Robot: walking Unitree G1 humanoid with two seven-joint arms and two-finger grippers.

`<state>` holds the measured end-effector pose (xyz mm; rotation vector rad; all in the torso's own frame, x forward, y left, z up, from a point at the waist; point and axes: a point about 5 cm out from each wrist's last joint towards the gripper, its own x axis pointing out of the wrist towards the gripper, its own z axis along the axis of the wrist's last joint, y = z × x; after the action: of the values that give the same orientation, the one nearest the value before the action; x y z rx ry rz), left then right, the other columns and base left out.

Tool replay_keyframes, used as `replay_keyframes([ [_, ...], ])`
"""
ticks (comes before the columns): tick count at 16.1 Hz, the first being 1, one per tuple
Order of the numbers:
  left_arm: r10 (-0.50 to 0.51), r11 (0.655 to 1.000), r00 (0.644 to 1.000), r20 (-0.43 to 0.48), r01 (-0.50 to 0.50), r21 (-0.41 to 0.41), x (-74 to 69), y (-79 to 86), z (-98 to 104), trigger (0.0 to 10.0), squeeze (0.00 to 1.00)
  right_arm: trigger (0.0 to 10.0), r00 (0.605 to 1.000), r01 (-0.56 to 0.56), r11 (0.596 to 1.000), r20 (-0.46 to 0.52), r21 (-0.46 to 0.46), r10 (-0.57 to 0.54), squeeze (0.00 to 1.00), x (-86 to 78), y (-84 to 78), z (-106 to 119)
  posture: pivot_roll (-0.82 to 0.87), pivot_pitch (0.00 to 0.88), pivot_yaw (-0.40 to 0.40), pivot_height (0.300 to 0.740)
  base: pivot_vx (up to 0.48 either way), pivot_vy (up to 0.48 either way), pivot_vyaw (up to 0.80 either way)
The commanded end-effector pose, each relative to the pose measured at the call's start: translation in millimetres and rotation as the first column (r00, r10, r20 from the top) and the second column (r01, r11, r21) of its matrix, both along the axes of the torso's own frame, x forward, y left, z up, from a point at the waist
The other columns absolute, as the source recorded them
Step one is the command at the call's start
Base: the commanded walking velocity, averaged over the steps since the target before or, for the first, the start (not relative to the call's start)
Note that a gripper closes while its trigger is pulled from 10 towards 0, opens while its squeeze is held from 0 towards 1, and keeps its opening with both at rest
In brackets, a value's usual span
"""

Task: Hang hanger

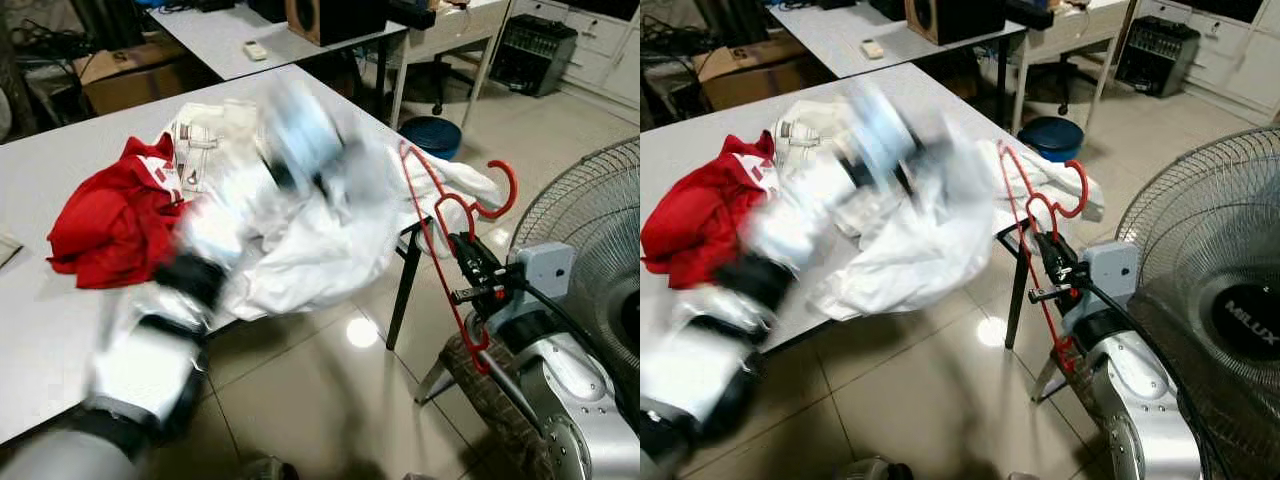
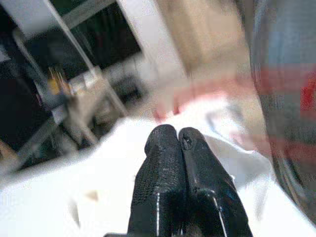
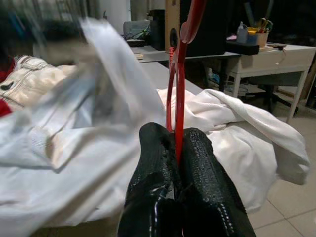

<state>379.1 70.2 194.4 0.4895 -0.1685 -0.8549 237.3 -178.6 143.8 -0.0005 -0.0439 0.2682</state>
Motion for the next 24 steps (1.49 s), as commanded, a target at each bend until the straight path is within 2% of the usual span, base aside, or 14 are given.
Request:
replay_keyframes([
  [1, 0.091, 0.995, 0.996, -0.01, -0.09, 0.052, 6.0, 2.1, -9, 0.0, 0.0, 10.0, 1.0, -0.019, 1.0, -0.001, -0.011, 0.019, 0.0, -1.2, 2.0, 2, -0.17, 0.029, 0.058, 0.74, 0.0, 0.0, 0.0],
  [2, 0.125, 0.989, 0.991, -0.046, -0.121, 0.087, 6.5, 3.0, -18, 10.0, 0.0, 10.0, 1.0, -0.021, 1.0, -0.005, -0.013, 0.021, 0.0, -2.1, 2.4, 1, -0.17, 0.031, 0.056, 0.74, 0.0, 0.0, 0.0],
  [4, 0.182, 0.981, 0.977, -0.113, -0.173, 0.083, 7.4, 10.0, -29, 10.0, 0.01, 10.0, 1.0, -0.026, 1.0, -0.009, -0.014, 0.026, 0.0, -3.3, 4.0, 1, -0.17, 0.033, 0.061, 0.74, 0.0, 0.0, 0.0],
  [5, 0.198, 0.98, 0.962, -0.187, -0.196, 0.024, 8.5, 17.1, -31, 10.0, 1.0, 10.0, 1.0, -0.029, 1.0, -0.012, -0.01, 0.028, 0.0, -4.4, 5.7, 0, -0.18, 0.031, 0.064, 0.74, 0.0, 0.0, 0.0],
  [6, 0.198, 0.979, 0.959, -0.203, -0.204, -0.005, 9.6, 18.7, -29, 10.0, 1.0, 10.0, 0.999, -0.029, 1.0, -0.013, -0.01, 0.029, 0.0, -4.6, 6.2, 0, -0.18, 0.03, 0.064, 0.74, 0.0, 0.0, 0.0],
  [7, 0.203, 0.968, 0.948, -0.246, -0.232, -0.093, 13.0, 21.4, -23, 10.0, 1.0, 10.0, 0.999, -0.031, 0.999, -0.018, -0.008, 0.031, 0.0, -4.9, 6.9, -1, -0.18, 0.03, 0.065, 0.74, 0.0, 0.0, 0.0],
  [10, 0.201, 0.892, 0.912, -0.358, -0.321, -0.317, 24.0, 34.6, 1, 10.0, 1.0, 10.0, 0.996, -0.062, 0.998, -0.063, -0.016, 0.061, 0.0, -6.3, 9.2, -7, -0.18, 0.026, 0.062, 0.74, 0.0, 0.0, 0.0],
  [11, 0.201, 0.883, 0.907, -0.371, -0.332, -0.332, 25.7, 37.9, 5, 10.0, 1.0, 10.0, 0.996, -0.064, 0.998, -0.065, -0.018, 0.063, 0.0, -6.4, 8.7, -7, -0.17, 0.026, 0.06, 0.74, 0.0, 0.0, 0.0],
  [13, 0.21, 0.876, 0.893, -0.397, -0.352, -0.329, 28.7, 48.4, 10, 10.0, 1.0, 10.0, 0.995, -0.065, 0.998, -0.071, -0.018, 0.063, 0.0, -5.8, 6.8, -8, -0.18, 0.028, 0.064, 0.74, 0.0, 0.0, 0.0],
  [17, 0.168, 0.963, 0.923, -0.347, -0.229, -0.142, 21.2, 63.1, 8, 10.0, 0.95, 10.0, 0.994, -0.068, 0.998, -0.089, -0.015, 0.067, 0.0, -7.9, 6.8, -12, -0.18, 0.038, 0.074, 0.74, 0.0, 0.0, 0.0],
  [18, 0.134, 0.976, 0.928, -0.347, -0.183, -0.115, 16.3, 67.5, 8, 10.0, 0.0, 10.0, 0.994, -0.063, 0.998, -0.093, -0.016, 0.061, 0.0, -8.6, 5.0, -12, -0.18, 0.04, 0.079, 0.74, 0.0, 0.0, 0.0],
  [21, -0.014, 1.0, 0.951, -0.309, 0.01, -0.014, -18.7, 82.2, 10, 10.0, 0.0, 10.0, 0.999, 0.016, 1.0, -0.048, 0.026, -0.015, 0.0, -14.9, -10.2, -3, -0.18, 0.054, 0.08, 0.74, 0.0, 0.0, 0.0],
  [23, -0.13, 0.983, 0.957, -0.26, 0.158, 0.09, -45.7, 78.2, -3, 10.0, 0.0, 10.0, 0.998, -0.006, 0.999, -0.067, 0.038, 0.008, 0.0, -24.5, -13.6, -7, -0.17, 0.061, 0.074, 0.74, 0.0, 0.0, 0.0],
  [24, -0.128, 0.98, 0.958, -0.256, 0.161, 0.114, -49.7, 76.0, -8, 10.0, 0.0, 10.0, 0.997, -0.009, 0.999, -0.074, 0.036, 0.012, 0.0, -26.9, -14.6, -9, -0.17, 0.062, 0.074, 0.74, 0.0, 0.0, 0.0],
])
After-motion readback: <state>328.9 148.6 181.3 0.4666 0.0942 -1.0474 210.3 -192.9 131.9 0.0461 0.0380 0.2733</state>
